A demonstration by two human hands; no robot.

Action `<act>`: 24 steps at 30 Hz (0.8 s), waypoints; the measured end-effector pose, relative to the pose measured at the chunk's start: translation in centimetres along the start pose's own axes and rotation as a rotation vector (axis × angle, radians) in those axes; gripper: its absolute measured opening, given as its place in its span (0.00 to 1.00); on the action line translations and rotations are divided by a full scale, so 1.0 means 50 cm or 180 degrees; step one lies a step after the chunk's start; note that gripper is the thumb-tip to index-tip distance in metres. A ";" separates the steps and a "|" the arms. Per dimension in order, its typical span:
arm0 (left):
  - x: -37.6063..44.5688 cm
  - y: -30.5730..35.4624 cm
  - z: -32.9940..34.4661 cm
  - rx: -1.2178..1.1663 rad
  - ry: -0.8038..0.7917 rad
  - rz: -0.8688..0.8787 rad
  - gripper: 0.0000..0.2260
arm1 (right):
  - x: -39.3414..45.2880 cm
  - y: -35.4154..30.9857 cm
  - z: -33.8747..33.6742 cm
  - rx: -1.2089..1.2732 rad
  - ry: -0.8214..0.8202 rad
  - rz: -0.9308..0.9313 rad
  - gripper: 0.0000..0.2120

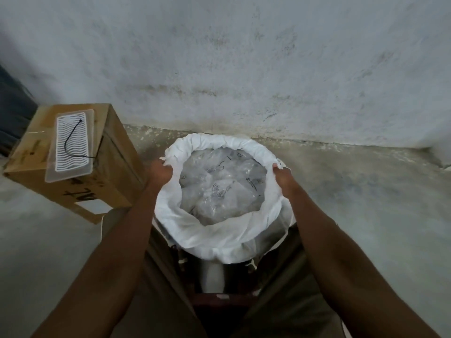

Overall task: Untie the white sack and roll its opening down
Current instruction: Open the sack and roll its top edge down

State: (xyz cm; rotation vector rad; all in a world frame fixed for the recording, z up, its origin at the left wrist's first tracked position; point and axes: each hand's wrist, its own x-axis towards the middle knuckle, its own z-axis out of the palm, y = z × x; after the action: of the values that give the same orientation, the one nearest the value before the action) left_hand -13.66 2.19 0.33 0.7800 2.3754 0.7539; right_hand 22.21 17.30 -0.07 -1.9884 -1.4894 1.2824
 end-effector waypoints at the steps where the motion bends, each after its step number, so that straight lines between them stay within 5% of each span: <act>1: -0.006 -0.002 -0.012 -0.0070 -0.0019 -0.0028 0.18 | 0.034 0.024 -0.008 0.0206 -0.0010 -0.0020 0.32; 5: -0.084 -0.011 -0.006 0.0507 0.0426 -0.0239 0.35 | -0.079 0.024 0.004 0.0145 0.0427 0.0277 0.47; 9: -0.206 0.002 0.080 0.0001 0.0904 -0.0696 0.44 | -0.211 0.042 0.095 -0.0013 0.0638 0.1035 0.49; 12: -0.263 -0.010 0.132 -0.0485 0.0933 -0.1080 0.45 | -0.232 0.073 0.119 0.0144 0.0877 0.1113 0.40; 16: -0.281 -0.034 0.120 -0.0813 0.0842 -0.0718 0.36 | -0.235 0.099 0.069 0.0853 0.0930 0.0693 0.23; 18: -0.281 -0.042 0.110 -0.0618 0.0720 -0.0499 0.36 | -0.239 0.099 0.058 0.1055 0.1196 0.0595 0.22; 20: -0.291 -0.051 0.116 0.0118 0.0729 -0.0302 0.39 | -0.270 0.091 0.064 0.0404 0.1417 0.0239 0.27; 22: -0.311 -0.057 0.122 0.0922 0.0855 0.0418 0.41 | -0.288 0.102 0.071 -0.0572 0.1574 -0.0781 0.34; 24: -0.336 -0.059 0.120 0.1267 0.0434 0.1576 0.39 | -0.290 0.117 0.080 -0.1105 0.0506 -0.1966 0.38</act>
State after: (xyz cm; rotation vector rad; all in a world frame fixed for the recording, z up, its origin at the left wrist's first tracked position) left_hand 0.71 -8.74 -0.76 1.5667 2.5159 0.5293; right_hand 21.74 1.14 0.17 -1.5518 -2.1183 0.6275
